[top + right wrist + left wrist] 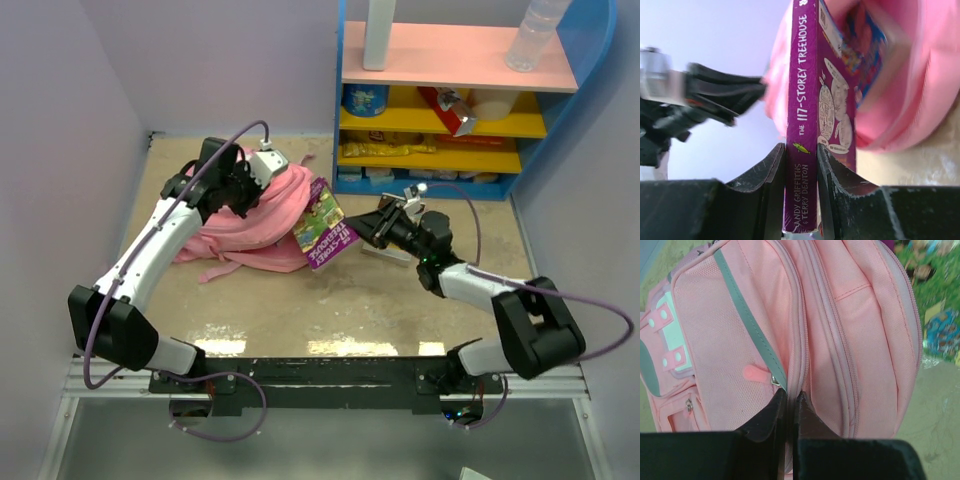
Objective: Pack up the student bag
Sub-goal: Place the book in the student bag.
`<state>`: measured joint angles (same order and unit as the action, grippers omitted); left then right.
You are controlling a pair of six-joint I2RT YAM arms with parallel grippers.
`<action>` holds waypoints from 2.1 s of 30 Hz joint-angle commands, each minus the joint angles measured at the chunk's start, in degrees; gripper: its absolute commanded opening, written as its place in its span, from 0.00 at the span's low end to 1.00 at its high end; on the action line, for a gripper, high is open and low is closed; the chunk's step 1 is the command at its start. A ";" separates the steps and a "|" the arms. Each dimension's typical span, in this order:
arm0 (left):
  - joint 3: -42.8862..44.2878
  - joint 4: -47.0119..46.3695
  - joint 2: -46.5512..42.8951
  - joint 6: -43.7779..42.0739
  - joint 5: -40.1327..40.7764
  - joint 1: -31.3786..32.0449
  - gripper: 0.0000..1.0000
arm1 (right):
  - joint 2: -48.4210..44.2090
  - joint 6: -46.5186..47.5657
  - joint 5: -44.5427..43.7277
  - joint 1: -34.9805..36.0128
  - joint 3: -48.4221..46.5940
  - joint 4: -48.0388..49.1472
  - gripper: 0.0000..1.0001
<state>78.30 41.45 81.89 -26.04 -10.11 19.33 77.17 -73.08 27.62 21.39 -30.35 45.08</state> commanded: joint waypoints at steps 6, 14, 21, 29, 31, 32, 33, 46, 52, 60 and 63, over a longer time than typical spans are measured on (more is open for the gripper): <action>6.07 -4.89 -4.37 0.64 -2.46 -1.84 0.00 | 15.19 -9.89 3.76 5.50 4.42 24.87 0.00; 6.16 -4.10 -4.19 0.47 -3.51 -1.84 0.00 | 19.51 -4.27 4.20 6.47 -3.99 17.18 0.00; 6.25 -2.61 -3.93 -0.15 -4.74 -1.84 0.00 | 24.69 -0.31 4.38 6.39 -13.67 11.88 0.00; 6.77 -1.20 -3.84 -0.50 -7.73 -1.84 0.00 | 36.29 3.54 0.52 7.96 -29.65 2.33 0.00; 6.78 -0.85 -3.84 -0.59 -8.52 -1.84 0.00 | 37.18 5.92 -2.47 8.93 -32.57 -1.73 0.00; 6.86 -0.76 -3.84 -0.59 -8.78 -1.84 0.00 | 37.79 7.93 -3.87 9.98 -34.67 -4.80 0.00; 6.86 -0.58 -3.75 -0.59 -9.05 -1.76 0.00 | 38.06 8.91 -5.10 10.42 -35.47 -6.13 0.00; 6.95 -0.93 -3.14 -0.41 -9.32 -1.84 0.00 | 20.32 29.02 -24.71 11.75 -23.63 -16.16 0.75; 7.04 -1.20 -3.05 -0.50 -9.05 -2.10 0.00 | 12.93 34.92 -24.27 15.60 -18.27 -16.95 0.18; 8.62 -0.06 -2.08 -0.24 -10.81 -2.28 0.00 | 18.36 32.47 -25.15 19.48 -15.00 -13.97 0.03; 8.80 0.29 -2.17 -0.50 -11.07 -2.37 0.00 | 20.91 32.21 -25.51 19.48 -17.36 -14.84 0.00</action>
<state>82.19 46.61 81.65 -25.69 -16.67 16.97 96.64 -41.25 3.95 41.39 -45.34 28.67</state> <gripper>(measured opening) 0.072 0.015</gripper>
